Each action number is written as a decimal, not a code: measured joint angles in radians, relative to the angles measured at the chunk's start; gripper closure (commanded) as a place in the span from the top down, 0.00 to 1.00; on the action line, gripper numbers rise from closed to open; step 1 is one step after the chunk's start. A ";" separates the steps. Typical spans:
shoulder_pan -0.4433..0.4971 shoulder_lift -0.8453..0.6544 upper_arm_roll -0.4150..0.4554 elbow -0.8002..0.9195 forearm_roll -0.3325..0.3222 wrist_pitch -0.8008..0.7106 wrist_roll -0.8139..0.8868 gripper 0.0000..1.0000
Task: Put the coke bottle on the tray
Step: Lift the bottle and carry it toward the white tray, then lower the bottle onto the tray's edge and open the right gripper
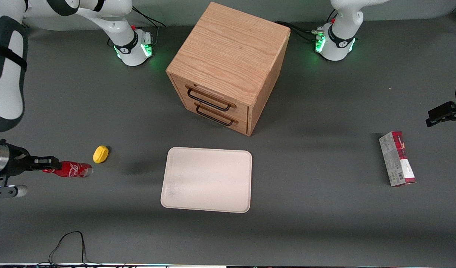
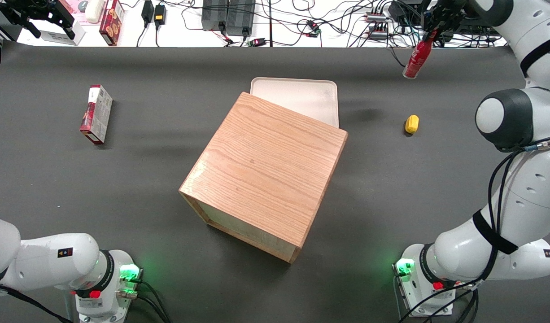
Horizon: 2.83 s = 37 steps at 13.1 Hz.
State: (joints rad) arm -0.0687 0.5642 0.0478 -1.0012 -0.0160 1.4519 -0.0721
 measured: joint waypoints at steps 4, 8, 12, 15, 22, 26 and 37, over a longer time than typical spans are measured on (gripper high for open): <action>0.012 0.001 0.002 0.013 0.000 -0.020 0.039 0.00; 0.102 0.017 0.013 0.020 0.000 0.010 0.208 0.00; 0.233 0.083 0.020 0.027 0.000 0.166 0.451 0.00; 0.252 0.122 0.060 0.054 0.000 0.236 0.544 0.00; 0.308 0.169 0.066 0.061 0.000 0.281 0.592 0.00; 0.314 0.218 0.064 0.060 0.000 0.282 0.602 0.00; 0.335 0.348 0.064 0.059 -0.042 0.374 0.678 0.00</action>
State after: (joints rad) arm 0.2660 0.9118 0.1116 -0.9418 -0.0578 1.8262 0.6064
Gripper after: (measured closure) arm 0.683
